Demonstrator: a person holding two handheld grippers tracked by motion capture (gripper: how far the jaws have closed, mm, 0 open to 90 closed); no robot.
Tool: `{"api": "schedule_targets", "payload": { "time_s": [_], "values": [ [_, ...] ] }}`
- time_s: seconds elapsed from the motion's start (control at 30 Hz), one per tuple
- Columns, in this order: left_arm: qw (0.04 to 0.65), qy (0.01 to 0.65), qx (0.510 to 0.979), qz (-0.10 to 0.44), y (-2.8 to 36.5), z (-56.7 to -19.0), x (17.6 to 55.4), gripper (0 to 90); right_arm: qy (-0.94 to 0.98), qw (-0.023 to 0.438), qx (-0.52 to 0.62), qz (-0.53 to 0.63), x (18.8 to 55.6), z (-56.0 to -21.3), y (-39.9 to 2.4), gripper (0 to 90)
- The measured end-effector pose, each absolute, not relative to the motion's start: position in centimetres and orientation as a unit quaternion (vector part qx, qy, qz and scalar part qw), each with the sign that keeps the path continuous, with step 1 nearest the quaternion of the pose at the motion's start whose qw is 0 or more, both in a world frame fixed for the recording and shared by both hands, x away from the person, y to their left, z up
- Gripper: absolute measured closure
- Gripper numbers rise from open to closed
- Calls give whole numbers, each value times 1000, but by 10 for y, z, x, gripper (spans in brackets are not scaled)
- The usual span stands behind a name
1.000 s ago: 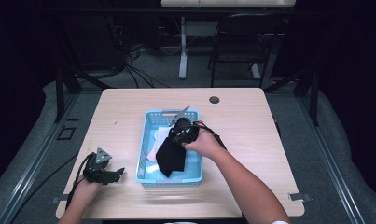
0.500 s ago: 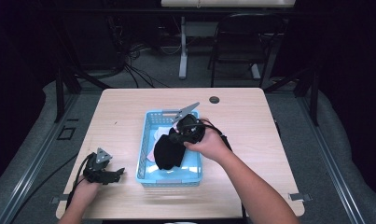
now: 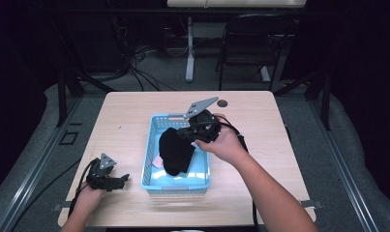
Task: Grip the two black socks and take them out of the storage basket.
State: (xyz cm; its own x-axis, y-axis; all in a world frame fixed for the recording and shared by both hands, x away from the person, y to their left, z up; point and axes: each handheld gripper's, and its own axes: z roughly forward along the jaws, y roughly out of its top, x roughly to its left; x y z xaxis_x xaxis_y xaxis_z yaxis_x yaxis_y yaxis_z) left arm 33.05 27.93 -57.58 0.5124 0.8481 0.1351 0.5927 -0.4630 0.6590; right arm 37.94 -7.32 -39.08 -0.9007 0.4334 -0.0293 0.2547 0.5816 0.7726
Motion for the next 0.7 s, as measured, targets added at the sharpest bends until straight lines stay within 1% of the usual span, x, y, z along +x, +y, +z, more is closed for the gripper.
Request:
{"api": "schedule_targets", "payload": {
  "time_s": [0.17, 0.37, 0.57, 0.6, 0.7],
  "values": [
    [277, 437, 825, 228, 279, -576, 330, 155, 880, 120, 191, 418, 373, -379, -82, 878],
    [276, 437, 826, 227, 279, -576, 330, 156, 875, 133, 201, 420, 368, -374, -100, 879],
    [275, 437, 825, 229, 279, -576, 330, 156, 864, 153, 226, 423, 364, -365, -134, 878],
    [275, 437, 825, 229, 279, -576, 330, 155, 864, 153, 226, 423, 364, -365, -134, 878],
    [274, 438, 825, 229, 279, -576, 330, 155, 858, 169, 242, 421, 360, -360, -156, 878]
  ]
}}
